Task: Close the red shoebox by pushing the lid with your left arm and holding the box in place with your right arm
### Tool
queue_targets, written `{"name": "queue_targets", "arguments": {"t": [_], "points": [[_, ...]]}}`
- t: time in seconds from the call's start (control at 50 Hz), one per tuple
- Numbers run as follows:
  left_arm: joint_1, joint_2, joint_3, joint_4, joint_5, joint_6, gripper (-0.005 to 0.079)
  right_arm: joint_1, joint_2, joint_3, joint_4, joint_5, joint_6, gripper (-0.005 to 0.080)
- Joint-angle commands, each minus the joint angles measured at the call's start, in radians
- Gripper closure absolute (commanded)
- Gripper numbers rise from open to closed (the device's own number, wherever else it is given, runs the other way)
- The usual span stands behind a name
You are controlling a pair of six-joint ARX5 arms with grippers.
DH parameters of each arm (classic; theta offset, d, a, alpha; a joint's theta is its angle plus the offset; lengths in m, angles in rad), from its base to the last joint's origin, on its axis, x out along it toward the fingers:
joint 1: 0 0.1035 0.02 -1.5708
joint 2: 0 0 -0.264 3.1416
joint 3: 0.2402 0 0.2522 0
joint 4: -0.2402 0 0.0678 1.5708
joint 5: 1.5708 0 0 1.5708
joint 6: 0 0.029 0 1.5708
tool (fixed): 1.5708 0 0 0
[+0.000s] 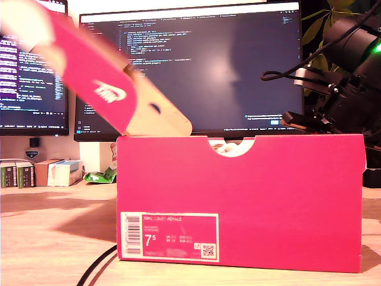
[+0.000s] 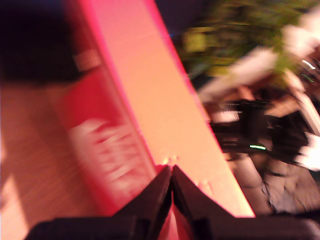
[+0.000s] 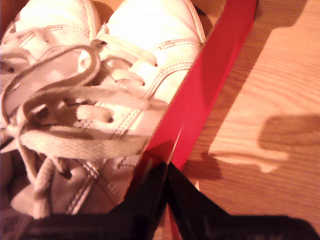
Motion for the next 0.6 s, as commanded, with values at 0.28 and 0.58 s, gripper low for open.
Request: {"name": "queue_targets", "arguments": {"t": [0.28, 0.58], "points": [[-0.181, 0.058, -0.076, 0.049, -0.028, -0.074, 0.0762, 0.132, 0.006, 0.018, 0.056, -0.106, 0.029, 0.0764], [-0.270, 0.058, -0.076, 0.150, -0.085, -0.130, 0.0762, 0.013, -0.005, 0.061, -0.075, 0.098, -0.006, 0.0765]]}}
